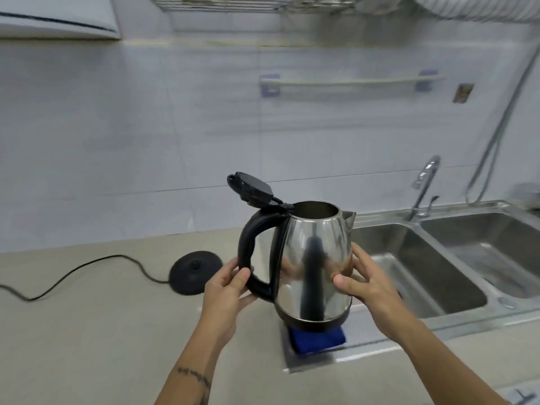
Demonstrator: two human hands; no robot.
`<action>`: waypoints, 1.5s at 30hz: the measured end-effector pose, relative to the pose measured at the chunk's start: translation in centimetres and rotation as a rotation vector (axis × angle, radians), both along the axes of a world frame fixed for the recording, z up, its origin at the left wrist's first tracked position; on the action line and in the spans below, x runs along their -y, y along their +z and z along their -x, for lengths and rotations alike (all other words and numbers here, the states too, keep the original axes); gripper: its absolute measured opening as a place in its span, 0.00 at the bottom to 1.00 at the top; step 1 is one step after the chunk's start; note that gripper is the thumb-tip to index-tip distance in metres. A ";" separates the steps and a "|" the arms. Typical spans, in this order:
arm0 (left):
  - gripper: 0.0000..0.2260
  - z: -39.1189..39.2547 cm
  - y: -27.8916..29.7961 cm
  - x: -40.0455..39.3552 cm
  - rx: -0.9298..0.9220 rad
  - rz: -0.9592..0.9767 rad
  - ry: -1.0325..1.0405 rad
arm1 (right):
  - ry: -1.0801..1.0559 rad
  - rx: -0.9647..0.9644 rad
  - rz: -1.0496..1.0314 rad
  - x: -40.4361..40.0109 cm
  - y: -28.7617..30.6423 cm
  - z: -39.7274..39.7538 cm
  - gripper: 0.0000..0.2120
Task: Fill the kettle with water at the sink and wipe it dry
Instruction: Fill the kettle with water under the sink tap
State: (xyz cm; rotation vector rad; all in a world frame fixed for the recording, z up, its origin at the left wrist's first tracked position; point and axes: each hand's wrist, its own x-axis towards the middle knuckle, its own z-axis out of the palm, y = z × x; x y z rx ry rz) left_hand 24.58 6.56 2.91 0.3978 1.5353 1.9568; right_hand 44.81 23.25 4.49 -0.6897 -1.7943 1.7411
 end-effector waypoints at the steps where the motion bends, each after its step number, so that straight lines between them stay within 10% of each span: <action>1: 0.12 -1.4 0.1 -1.4 -0.005 0.012 -0.005 | -0.009 -0.003 0.001 -1.1 0.1 -1.5 0.42; 25: 0.09 -17.9 -2.4 -27.7 -0.186 0.200 0.015 | -0.058 0.327 -0.135 -25.8 0.1 -18.7 0.11; 30: 0.10 -18.1 -4.0 -31.8 -0.206 0.300 0.086 | -0.017 0.397 -0.126 -30.3 0.4 -18.1 0.11; 36: 0.06 -18.4 -4.6 -35.6 -0.251 0.409 0.157 | -0.099 0.487 -0.120 -38.7 0.9 -17.0 0.35; 45: 0.06 -19.1 -6.1 -41.1 -0.190 0.504 0.301 | -0.054 0.752 -0.346 -51.0 0.7 -14.9 0.31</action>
